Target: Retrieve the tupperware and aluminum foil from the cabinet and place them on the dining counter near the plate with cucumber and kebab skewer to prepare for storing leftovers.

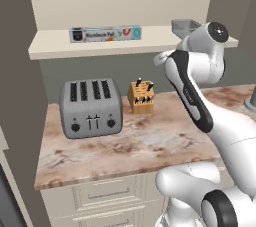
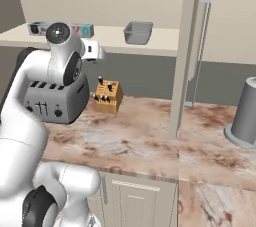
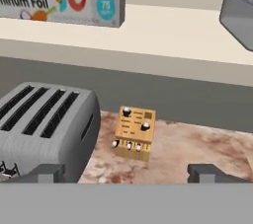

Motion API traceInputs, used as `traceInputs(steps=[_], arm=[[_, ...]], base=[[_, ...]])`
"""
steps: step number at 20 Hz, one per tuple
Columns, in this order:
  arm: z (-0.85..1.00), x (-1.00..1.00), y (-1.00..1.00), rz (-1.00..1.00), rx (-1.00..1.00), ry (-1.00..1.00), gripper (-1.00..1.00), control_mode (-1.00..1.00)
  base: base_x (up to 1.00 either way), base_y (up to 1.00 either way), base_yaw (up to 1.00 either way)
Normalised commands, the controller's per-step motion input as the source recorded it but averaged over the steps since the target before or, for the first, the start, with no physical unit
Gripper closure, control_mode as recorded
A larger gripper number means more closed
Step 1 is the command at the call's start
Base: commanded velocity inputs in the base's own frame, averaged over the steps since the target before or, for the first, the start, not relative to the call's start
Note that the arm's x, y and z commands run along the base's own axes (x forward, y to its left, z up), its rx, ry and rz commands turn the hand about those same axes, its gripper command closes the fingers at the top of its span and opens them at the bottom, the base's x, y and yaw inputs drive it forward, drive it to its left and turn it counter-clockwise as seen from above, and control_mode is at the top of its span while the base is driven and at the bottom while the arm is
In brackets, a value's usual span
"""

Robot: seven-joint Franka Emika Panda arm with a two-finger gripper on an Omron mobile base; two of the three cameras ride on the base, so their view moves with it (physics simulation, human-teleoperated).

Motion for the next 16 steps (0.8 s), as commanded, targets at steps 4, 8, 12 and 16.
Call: traceInputs(steps=[4,8,12,16], arm=[[0.66,0.41,0.00,0.04,0.00,0.00,-1.00,-1.00],[0.45,0.44,0.00,0.04,0.00,0.00,-1.00,-1.00],[0.06,0.47,0.04,0.04,0.00,0.00,-1.00,-1.00],[0.00,0.46,0.10,0.05,0.00,-0.01,-1.00,-1.00]], base=[[0.00,0.00,0.00],[0.00,0.00,0.00],[0.00,0.00,0.00],[0.00,0.00,0.00]])
